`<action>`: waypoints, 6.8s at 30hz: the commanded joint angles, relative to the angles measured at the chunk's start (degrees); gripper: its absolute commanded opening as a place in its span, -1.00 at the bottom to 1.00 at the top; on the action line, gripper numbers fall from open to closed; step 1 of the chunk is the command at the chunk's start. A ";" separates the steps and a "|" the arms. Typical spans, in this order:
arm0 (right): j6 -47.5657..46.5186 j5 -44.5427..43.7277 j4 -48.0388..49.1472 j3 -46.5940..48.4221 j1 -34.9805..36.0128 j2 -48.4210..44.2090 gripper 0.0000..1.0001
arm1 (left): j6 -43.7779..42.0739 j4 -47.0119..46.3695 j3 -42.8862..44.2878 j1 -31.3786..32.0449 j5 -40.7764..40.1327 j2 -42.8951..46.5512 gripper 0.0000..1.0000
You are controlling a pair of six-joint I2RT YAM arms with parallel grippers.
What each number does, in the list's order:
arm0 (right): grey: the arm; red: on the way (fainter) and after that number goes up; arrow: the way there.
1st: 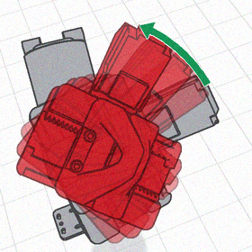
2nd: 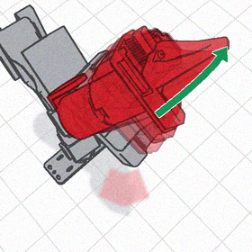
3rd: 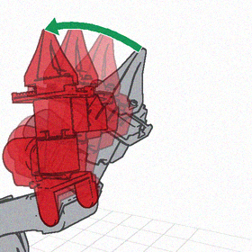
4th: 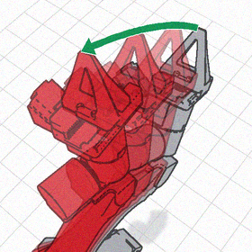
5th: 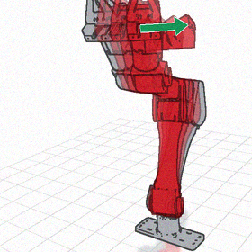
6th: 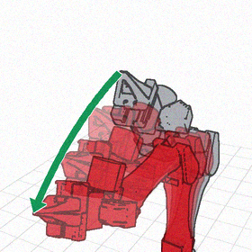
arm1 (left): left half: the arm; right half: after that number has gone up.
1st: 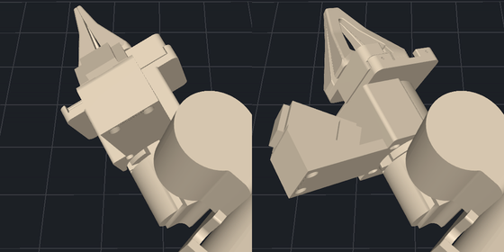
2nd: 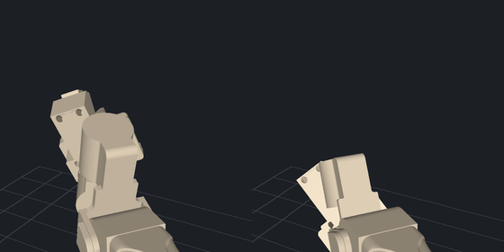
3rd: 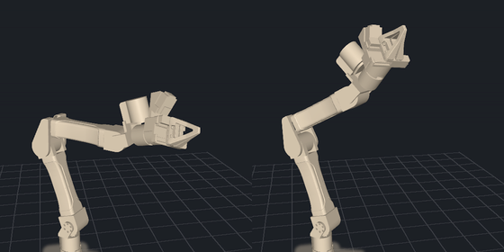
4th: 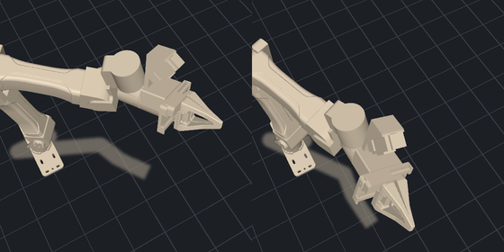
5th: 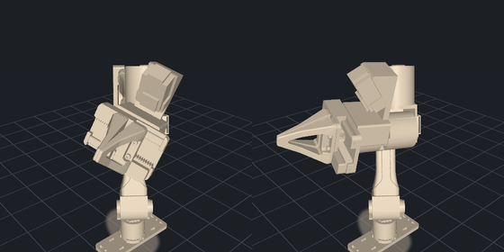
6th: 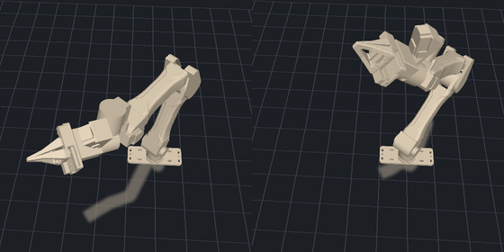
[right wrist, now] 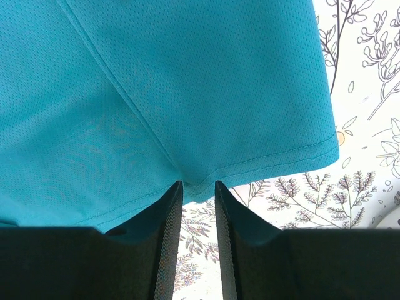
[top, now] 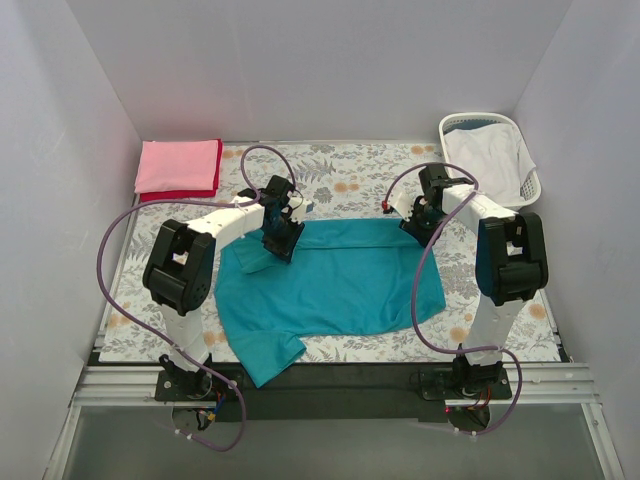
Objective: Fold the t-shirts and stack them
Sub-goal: Fold the tshirt
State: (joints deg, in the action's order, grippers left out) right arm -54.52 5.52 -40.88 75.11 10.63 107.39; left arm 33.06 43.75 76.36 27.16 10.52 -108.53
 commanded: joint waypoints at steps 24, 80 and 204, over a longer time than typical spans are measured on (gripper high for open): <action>-1.82 0.37 -2.18 0.04 0.44 -0.70 -0.97 | 0.69 -1.21 0.11 1.23 1.43 -0.89 -0.44; -3.75 1.86 -5.08 -4.80 0.70 -5.35 -0.97 | -1.33 4.85 -6.66 1.32 -1.12 8.16 -0.97; 14.09 18.12 -13.61 15.42 2.73 2.56 -0.21 | -6.78 18.92 -12.90 -13.89 8.11 14.05 -1.00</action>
State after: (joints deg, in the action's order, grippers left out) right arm -39.68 22.68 -53.69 90.96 12.95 112.81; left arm 25.76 60.99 64.31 12.99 16.14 -95.68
